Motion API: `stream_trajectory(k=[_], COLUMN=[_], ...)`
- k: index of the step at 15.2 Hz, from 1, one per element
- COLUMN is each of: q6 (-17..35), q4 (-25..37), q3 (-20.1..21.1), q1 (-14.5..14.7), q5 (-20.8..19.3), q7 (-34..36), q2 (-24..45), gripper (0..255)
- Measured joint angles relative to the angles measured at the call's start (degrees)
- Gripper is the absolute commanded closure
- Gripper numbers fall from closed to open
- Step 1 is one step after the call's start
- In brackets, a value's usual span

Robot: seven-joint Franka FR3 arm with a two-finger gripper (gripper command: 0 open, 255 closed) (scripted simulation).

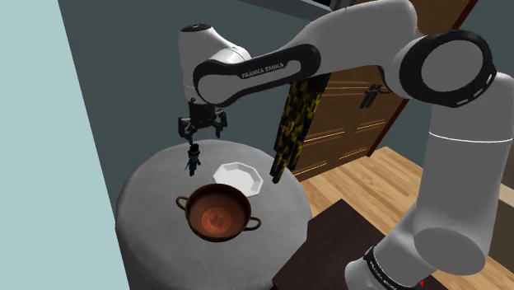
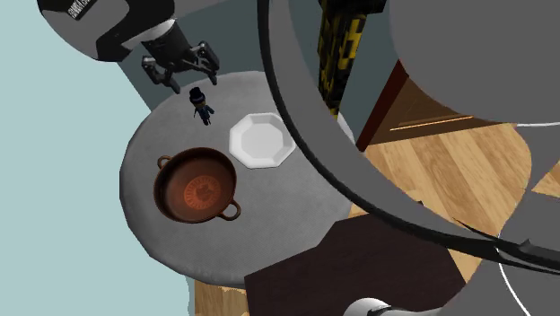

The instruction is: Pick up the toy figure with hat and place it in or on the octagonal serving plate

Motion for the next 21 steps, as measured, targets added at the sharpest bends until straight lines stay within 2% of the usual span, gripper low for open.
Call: stream_trajectory(k=[4,11,18,19,21], q6=[-1.45,2.21,2.58,2.58,2.58], q4=[8.48,7.46,7.4,7.4,7.41], q3=[-1.18,-2.11,-2.2,-2.2,-2.2], q1=[3.24,3.33,3.36,3.36,3.36], q5=[-2.64,-4.04,-4.18,-4.18,-4.18], q7=[1.81,2.76,2.87,2.87,2.87], q2=[8.26,11.16,11.45,11.45,11.44], gripper=[0,0,0,255,255])
